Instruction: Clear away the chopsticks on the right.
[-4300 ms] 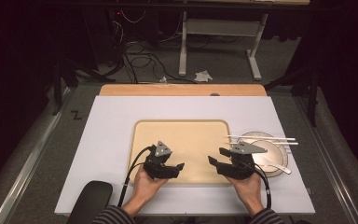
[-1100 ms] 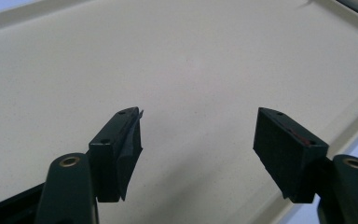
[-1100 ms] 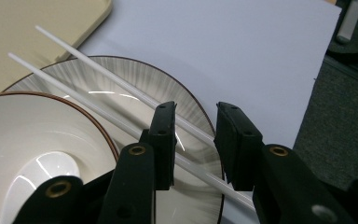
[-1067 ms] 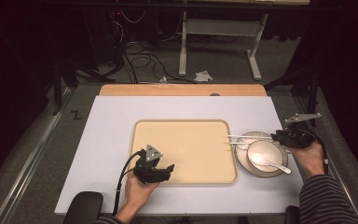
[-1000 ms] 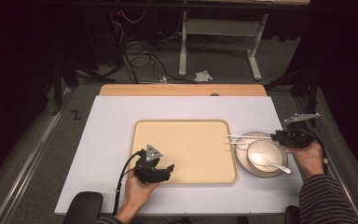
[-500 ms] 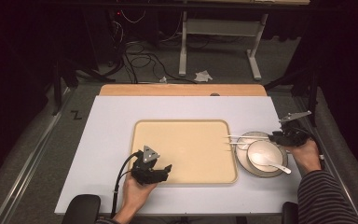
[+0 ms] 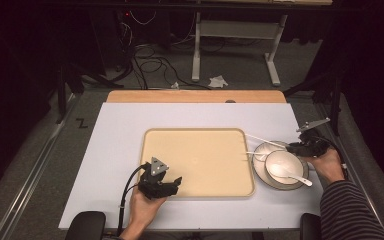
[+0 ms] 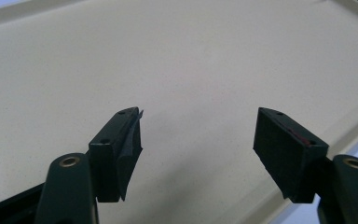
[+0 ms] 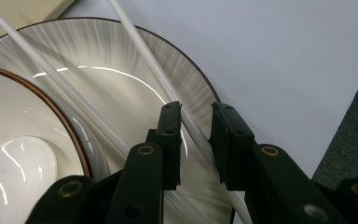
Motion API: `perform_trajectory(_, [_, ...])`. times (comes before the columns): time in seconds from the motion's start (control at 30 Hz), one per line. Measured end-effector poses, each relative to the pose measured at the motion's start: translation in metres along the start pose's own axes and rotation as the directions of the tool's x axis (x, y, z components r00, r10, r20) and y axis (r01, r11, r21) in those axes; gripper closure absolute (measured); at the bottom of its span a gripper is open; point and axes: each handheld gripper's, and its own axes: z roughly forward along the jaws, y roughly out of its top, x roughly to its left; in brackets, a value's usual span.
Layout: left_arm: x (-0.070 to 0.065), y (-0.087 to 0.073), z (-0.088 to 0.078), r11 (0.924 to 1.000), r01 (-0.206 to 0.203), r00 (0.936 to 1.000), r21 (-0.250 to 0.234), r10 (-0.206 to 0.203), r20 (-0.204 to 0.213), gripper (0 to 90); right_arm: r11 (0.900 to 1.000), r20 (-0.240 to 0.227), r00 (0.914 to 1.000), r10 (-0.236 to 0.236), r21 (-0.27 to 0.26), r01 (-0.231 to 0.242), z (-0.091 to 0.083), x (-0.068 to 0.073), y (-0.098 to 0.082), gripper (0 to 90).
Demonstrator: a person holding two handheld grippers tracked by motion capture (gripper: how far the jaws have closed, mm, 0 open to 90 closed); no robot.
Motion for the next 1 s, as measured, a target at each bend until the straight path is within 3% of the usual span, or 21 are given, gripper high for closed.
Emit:
perform_trajectory(0.6, [0.0025,-0.0045,-0.0035,0.9999,0.015,0.9997,0.001,-0.015,-0.017,32.2,0.997,-0.063,0.9973,-0.038,0.063,0.042,0.0081,-0.0028,0.0015,81.9])
perform_trajectory(1.0, [0.0030,-0.0058,-0.0040,0.9998,0.022,0.9996,-0.001,-0.022,-0.019,32.2,0.996,-0.085,0.9949,-0.054,0.066,0.060,0.0098,-0.0050,0.0018,85.5])
